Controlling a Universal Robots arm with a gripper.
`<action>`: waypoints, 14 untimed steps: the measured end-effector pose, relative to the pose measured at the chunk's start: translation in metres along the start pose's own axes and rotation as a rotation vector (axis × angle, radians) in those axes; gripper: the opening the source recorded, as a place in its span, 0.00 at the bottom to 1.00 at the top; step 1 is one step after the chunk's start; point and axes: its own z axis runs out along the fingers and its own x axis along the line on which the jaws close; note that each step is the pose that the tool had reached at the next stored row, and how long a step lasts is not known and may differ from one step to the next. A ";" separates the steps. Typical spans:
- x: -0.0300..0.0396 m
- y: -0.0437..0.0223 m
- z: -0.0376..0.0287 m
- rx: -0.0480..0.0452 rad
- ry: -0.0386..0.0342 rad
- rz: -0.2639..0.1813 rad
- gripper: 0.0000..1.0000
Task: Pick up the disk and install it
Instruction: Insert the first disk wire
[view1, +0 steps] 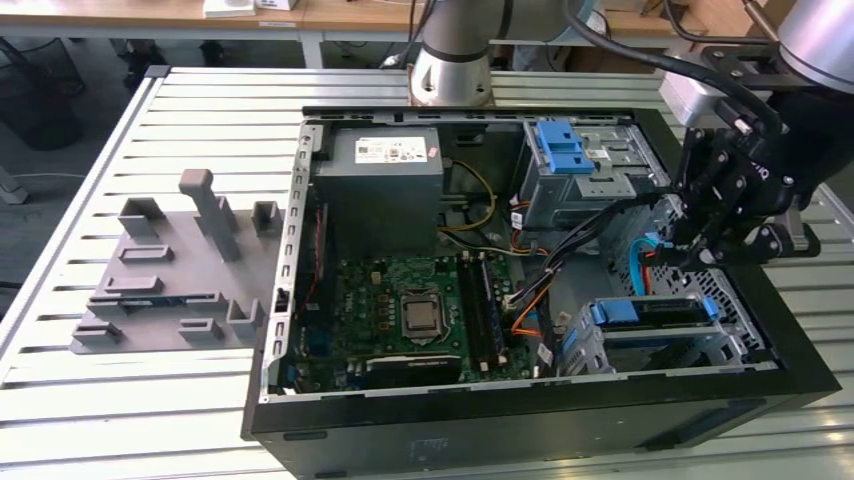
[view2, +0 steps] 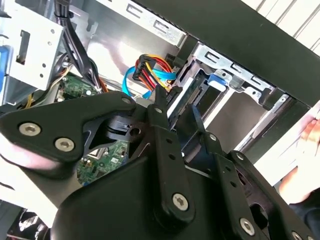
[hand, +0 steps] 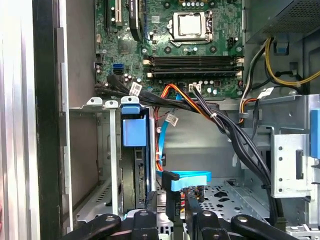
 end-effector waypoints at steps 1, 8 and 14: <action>0.0000 0.0000 0.0007 0.0010 0.0042 0.000 0.36; -0.0006 0.0001 0.0044 0.0057 0.0345 0.001 0.16; -0.0006 -0.0001 0.0046 0.0051 0.0349 0.001 0.16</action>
